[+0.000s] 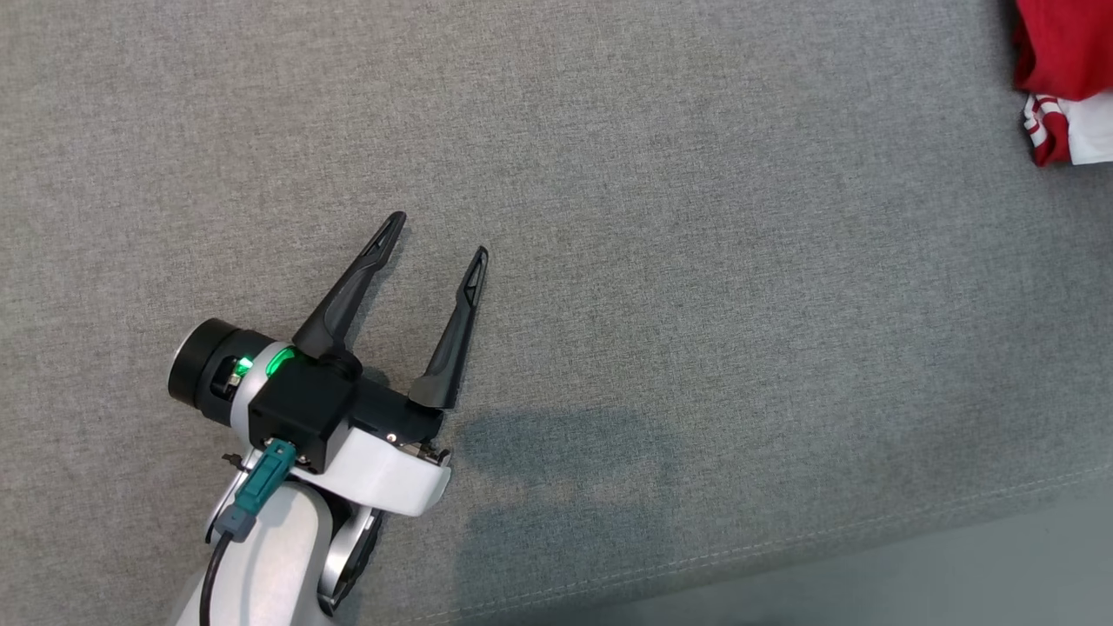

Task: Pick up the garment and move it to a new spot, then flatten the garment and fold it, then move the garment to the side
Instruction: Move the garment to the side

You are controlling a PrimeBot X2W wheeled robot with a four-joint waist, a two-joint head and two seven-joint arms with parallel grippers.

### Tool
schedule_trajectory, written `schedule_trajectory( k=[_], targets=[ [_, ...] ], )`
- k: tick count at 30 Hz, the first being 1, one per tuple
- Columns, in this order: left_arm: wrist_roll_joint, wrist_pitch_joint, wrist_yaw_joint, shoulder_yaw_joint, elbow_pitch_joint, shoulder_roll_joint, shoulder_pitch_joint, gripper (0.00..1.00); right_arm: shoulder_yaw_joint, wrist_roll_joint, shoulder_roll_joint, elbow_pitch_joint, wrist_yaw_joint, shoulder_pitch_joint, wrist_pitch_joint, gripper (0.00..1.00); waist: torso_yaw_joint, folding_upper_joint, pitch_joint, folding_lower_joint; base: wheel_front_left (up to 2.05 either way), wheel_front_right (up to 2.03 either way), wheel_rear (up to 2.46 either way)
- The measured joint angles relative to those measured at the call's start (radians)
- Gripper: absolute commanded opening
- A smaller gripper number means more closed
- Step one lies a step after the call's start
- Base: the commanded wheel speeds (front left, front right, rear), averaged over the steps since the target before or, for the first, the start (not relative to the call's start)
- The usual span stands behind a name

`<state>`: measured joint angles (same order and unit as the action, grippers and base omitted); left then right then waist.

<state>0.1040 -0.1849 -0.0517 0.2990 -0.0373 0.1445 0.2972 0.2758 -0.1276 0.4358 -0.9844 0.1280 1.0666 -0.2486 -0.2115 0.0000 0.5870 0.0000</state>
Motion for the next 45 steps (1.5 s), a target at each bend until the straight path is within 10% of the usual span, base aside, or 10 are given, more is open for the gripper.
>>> schedule_trajectory(
  k=[13, 45],
  targets=[
    [0.003, -0.004, 0.009, 0.006, 0.008, 0.001, 0.000, 1.00, 0.134, -0.207, -0.153, 0.098, 0.000, -0.003, -0.001, 1.00, -0.008, 0.0000, -0.017, 0.0000, 0.00, 0.00, 0.00],
    [0.172, -0.067, 0.080, -0.103, 0.124, -0.089, -0.082, 1.00, -0.240, 0.173, -0.279, 0.461, 0.000, -0.469, -0.002, 1.00, 0.128, 0.0000, -0.373, 0.0000, 0.00, 0.00, 0.00]
  ],
)
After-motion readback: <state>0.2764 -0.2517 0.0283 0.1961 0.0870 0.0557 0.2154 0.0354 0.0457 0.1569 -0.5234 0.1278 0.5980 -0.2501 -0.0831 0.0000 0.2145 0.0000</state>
